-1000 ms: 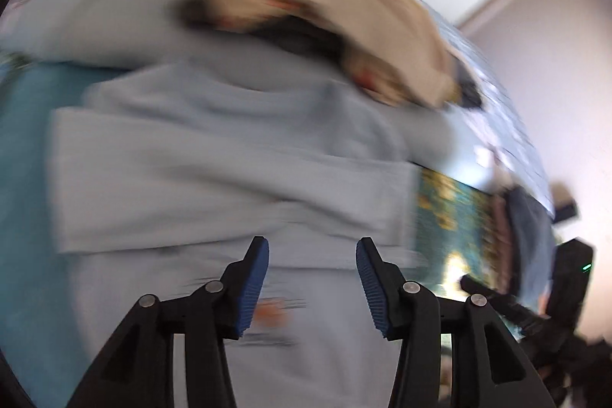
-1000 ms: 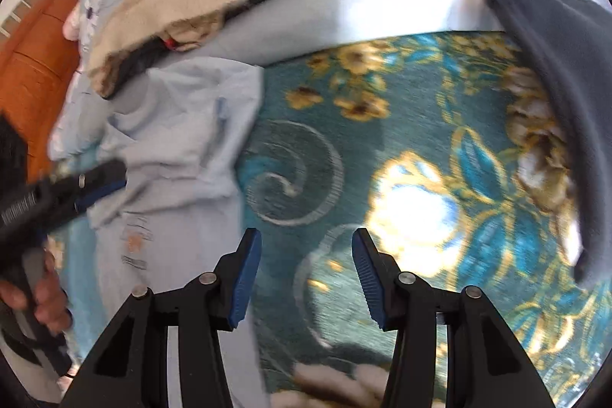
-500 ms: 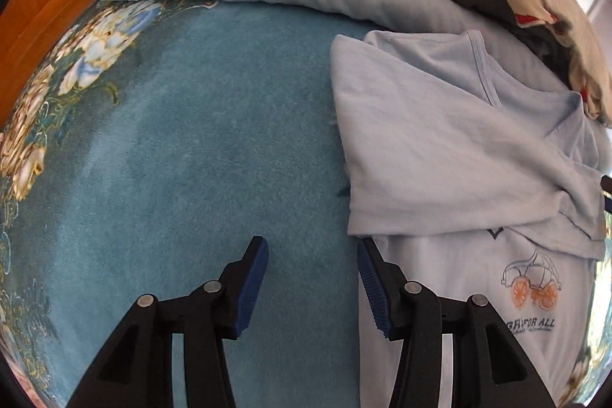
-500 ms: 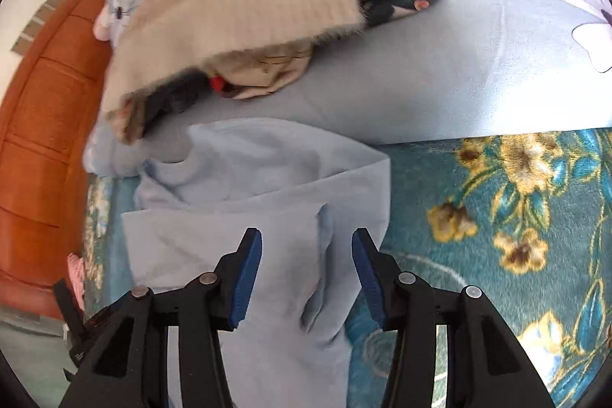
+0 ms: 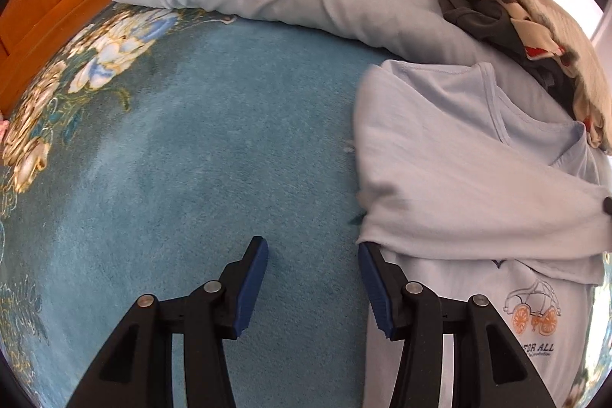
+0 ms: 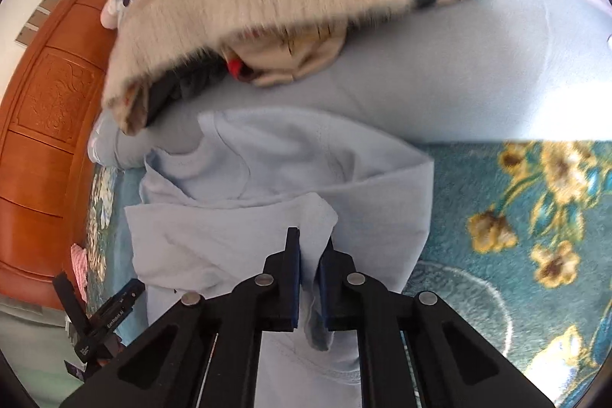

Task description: Fold clothes

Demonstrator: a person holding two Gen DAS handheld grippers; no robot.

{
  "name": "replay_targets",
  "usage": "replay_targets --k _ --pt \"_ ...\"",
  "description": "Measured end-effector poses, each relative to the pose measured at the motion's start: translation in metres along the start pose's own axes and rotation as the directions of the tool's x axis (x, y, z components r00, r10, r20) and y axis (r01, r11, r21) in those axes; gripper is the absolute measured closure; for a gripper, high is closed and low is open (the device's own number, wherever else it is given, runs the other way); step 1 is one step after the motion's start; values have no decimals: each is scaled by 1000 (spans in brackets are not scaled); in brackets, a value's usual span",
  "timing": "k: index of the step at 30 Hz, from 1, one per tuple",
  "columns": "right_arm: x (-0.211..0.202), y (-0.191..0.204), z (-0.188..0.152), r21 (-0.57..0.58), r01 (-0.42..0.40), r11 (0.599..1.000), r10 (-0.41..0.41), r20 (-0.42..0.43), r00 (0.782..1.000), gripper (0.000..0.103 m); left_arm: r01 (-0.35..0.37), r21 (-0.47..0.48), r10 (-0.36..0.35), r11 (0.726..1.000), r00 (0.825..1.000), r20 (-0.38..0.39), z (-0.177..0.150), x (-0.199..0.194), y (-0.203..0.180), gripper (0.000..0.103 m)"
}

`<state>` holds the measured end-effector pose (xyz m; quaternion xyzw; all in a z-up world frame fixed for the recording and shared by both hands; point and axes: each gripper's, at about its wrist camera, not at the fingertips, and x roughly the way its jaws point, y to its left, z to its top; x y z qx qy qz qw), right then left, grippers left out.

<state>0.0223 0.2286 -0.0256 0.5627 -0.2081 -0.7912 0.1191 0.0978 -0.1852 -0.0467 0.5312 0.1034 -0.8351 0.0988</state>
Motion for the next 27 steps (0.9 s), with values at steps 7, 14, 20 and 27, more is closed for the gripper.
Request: replay_targets --k 7,14,20,27 --pt "2 -20 8 22 52 998 -51 -30 998 96 12 -99 -14 995 1000 -20 5 1 19 50" --pt "-15 -29 3 69 59 996 -59 0 998 87 128 -221 -137 967 990 -22 -4 -33 43 50" --pt "-65 -35 -39 78 56 995 -58 27 998 76 267 -260 -304 928 946 -115 -44 -57 44 48" --pt "-74 -49 -145 158 51 986 -31 -124 992 75 321 -205 -365 925 901 -235 -115 -77 18 48"
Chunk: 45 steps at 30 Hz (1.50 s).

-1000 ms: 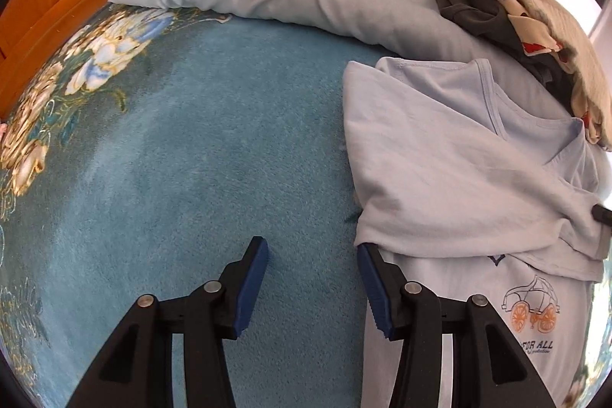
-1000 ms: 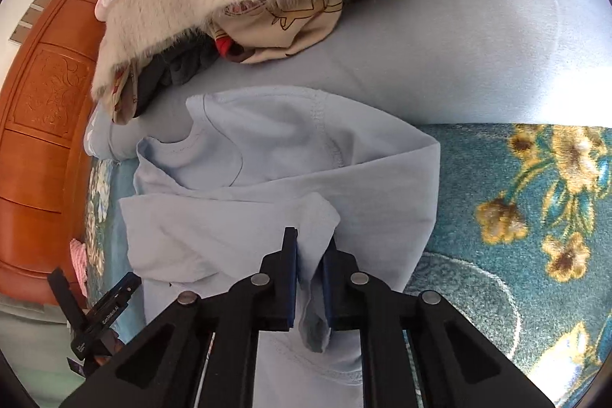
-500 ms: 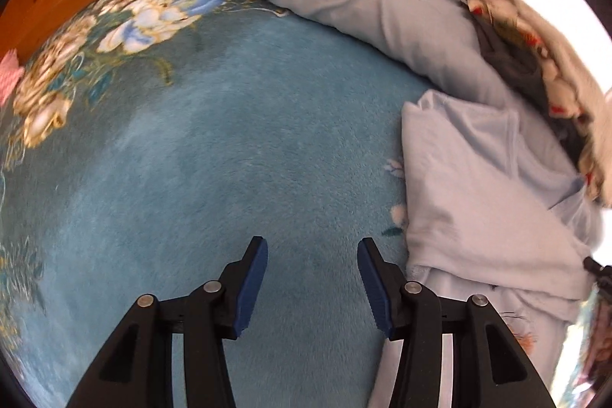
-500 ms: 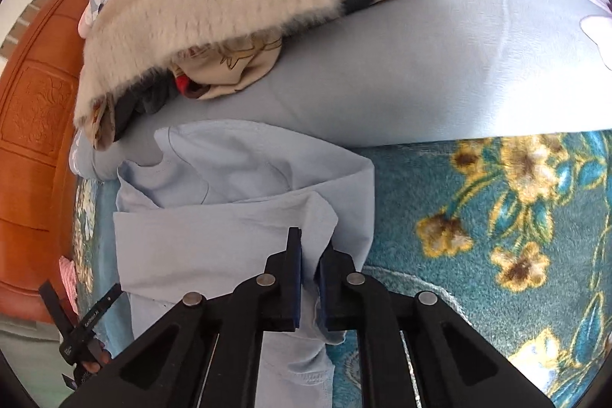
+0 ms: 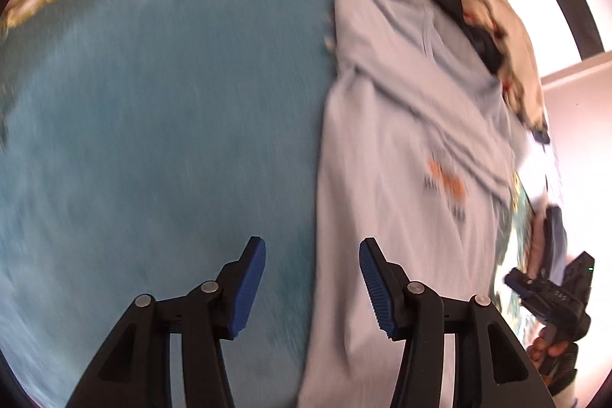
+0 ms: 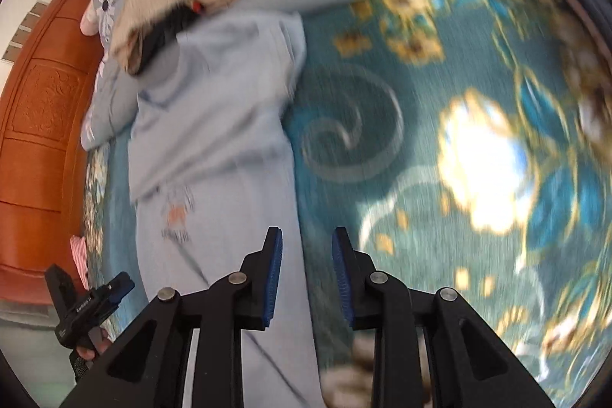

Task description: Fold clothes

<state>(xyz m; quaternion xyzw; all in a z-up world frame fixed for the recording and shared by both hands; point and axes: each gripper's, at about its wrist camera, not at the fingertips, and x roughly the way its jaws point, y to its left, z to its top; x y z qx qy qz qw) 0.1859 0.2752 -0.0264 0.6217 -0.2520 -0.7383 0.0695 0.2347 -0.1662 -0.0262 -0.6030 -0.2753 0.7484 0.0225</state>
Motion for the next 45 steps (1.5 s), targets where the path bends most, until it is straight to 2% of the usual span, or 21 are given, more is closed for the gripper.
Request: replay_targets --k 6,10,14,18,20,21,22,23,24,26,27,30,31,34,40,45 --pt "18 0 -44 39 -1 999 4 -85 996 75 18 1 -18 1000 997 -71 -29 7 -1 48" --pt "18 10 -56 9 1 1000 0 -103 995 75 7 8 -7 1000 997 -80 -39 12 0 50" --pt "27 16 -62 -9 38 999 -39 -124 992 75 -29 43 33 999 995 -91 -43 15 -13 51" --pt "30 24 -68 -34 63 997 -67 -119 991 75 -50 90 60 995 993 -105 -48 19 -25 66" --pt "31 27 -71 -52 75 996 -81 -124 989 75 -35 88 45 995 993 -111 -49 21 -28 83" --pt "32 30 -72 -60 79 995 -86 -125 988 76 -22 84 32 996 993 -113 -50 21 -29 88" --pt "32 33 -73 -69 81 994 -89 -126 988 80 -19 83 28 996 994 -107 -50 20 -30 94" --pt "32 34 -74 -79 82 994 -91 -128 988 91 -24 86 32 996 995 -96 -51 17 -32 96" --pt "31 36 -76 -89 82 993 -93 -129 987 96 -29 90 37 996 996 -84 -51 15 -34 97" --pt "29 39 -78 -109 91 990 -104 -123 987 98 -39 90 43 995 998 -46 -51 4 -34 98" --pt "26 39 -78 -119 104 987 -117 -110 987 98 -53 92 55 994 998 -26 -51 -3 -32 102" --pt "14 35 -75 -118 142 983 -150 -55 987 99 -119 101 117 988 993 32 -49 -21 -26 102" --pt "11 33 -72 -114 151 982 -157 -43 987 99 -120 95 117 988 992 37 -49 -25 -22 102" --pt "8 28 -65 -88 138 986 -142 -44 989 99 -102 84 100 991 995 30 -52 -27 -11 102" --pt "7 29 -63 -103 162 981 -167 -42 985 99 -180 119 177 976 984 31 -52 -21 -10 101" --pt "7 23 -63 -82 167 983 -171 -49 984 99 -183 109 184 977 983 0 -53 -4 1 101"
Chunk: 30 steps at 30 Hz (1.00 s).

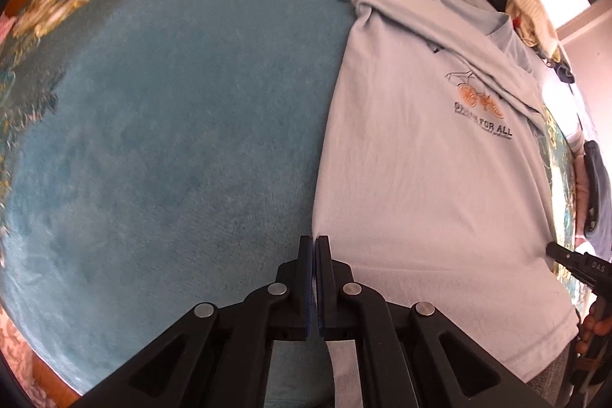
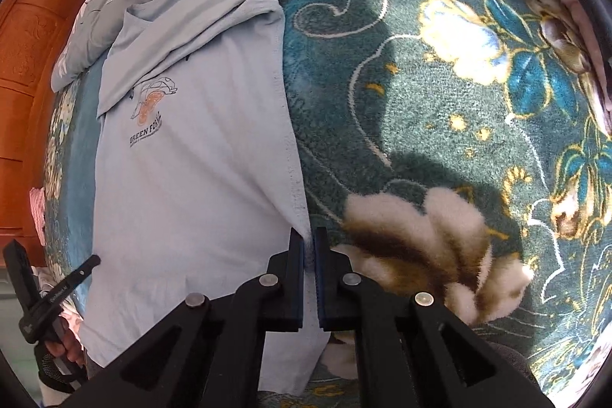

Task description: Fold clothes

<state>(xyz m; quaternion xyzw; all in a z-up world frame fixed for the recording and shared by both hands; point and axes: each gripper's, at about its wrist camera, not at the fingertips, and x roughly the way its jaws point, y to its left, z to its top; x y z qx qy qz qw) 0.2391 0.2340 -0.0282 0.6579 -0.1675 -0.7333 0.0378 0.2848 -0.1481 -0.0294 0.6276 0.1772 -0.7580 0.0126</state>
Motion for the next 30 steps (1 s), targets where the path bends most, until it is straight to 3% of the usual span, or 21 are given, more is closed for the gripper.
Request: replay_targets --k 2,4,7,11,14,17,20,24,30 --pt "0 1 0 -4 5 1000 -5 2 1000 99 27 -17 -27 999 1000 12 1 -3 2 101" --pt "-3 0 0 3 -9 1000 9 6 1000 99 98 -35 -96 995 993 64 4 -18 5 102" --pt "-16 -3 1 28 -107 994 106 39 994 99 214 -46 -205 976 967 152 15 -48 12 102" --pt "-42 -8 14 59 -267 962 260 96 961 99 303 -39 -286 952 928 237 40 -74 14 102" --pt "-58 -7 30 61 -329 942 319 140 937 99 324 -30 -303 946 909 285 61 -84 12 102" --pt "-64 -5 54 69 -356 932 340 174 924 98 320 -33 -296 947 907 298 77 -90 12 102" --pt "-67 0 76 60 -357 932 340 190 921 98 296 -31 -275 955 917 289 105 -77 6 102" --pt "-60 10 105 36 -311 950 300 180 937 98 249 -46 -232 967 943 237 140 -46 3 102" --pt "-21 6 140 86 -260 962 247 137 959 98 210 -67 -195 976 964 178 172 -8 -2 101"
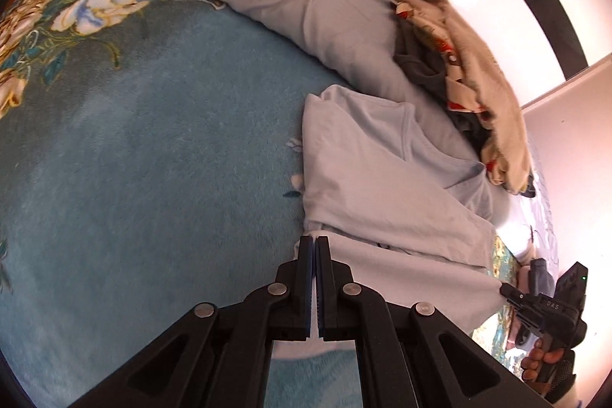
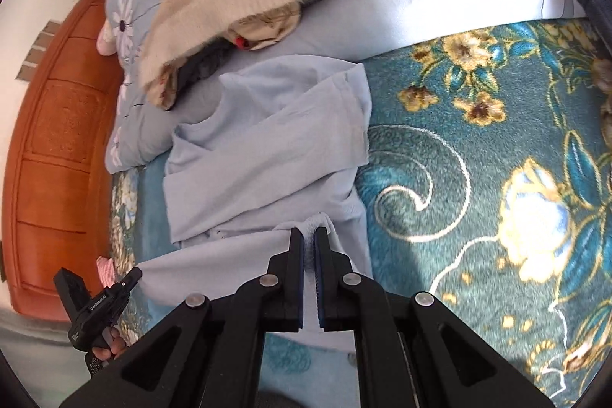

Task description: Fold clothes

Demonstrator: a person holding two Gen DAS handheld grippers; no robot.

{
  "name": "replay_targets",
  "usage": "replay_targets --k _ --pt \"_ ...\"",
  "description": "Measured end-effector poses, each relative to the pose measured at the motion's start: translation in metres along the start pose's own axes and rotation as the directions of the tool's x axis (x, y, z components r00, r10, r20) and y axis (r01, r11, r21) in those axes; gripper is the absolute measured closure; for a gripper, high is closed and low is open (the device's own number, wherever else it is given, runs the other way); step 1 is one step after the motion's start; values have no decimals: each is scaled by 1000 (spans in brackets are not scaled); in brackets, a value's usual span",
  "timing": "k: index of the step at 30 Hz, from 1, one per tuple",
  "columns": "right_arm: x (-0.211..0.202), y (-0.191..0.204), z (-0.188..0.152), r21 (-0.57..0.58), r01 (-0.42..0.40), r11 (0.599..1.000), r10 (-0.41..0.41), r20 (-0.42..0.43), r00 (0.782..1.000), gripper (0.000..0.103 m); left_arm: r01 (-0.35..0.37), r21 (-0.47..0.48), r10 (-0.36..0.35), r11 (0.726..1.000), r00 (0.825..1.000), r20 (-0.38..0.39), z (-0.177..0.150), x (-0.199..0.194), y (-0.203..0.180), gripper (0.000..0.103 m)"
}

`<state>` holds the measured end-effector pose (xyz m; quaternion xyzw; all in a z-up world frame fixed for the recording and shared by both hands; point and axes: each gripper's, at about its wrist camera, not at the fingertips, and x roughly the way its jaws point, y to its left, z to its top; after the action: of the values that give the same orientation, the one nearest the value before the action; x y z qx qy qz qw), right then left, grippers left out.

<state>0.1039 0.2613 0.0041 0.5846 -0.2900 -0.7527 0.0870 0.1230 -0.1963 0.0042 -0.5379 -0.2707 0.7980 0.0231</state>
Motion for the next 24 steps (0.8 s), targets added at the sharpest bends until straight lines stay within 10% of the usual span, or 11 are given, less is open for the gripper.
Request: replay_targets --k 11,15,19,24 --pt "44 -18 22 25 67 997 -65 -47 997 98 -32 -46 27 998 995 -100 20 46 13 98" --pt "37 -19 19 -8 59 998 -59 -44 997 95 0 -77 -6 997 997 -76 12 24 26 72" --pt "14 -28 6 -7 52 999 -52 -3 999 63 33 -110 -40 993 997 -59 -7 4 44 60" --pt "0 -56 -35 94 8 996 -6 -16 1000 63 104 -139 -117 985 989 -89 -33 11 50 60"
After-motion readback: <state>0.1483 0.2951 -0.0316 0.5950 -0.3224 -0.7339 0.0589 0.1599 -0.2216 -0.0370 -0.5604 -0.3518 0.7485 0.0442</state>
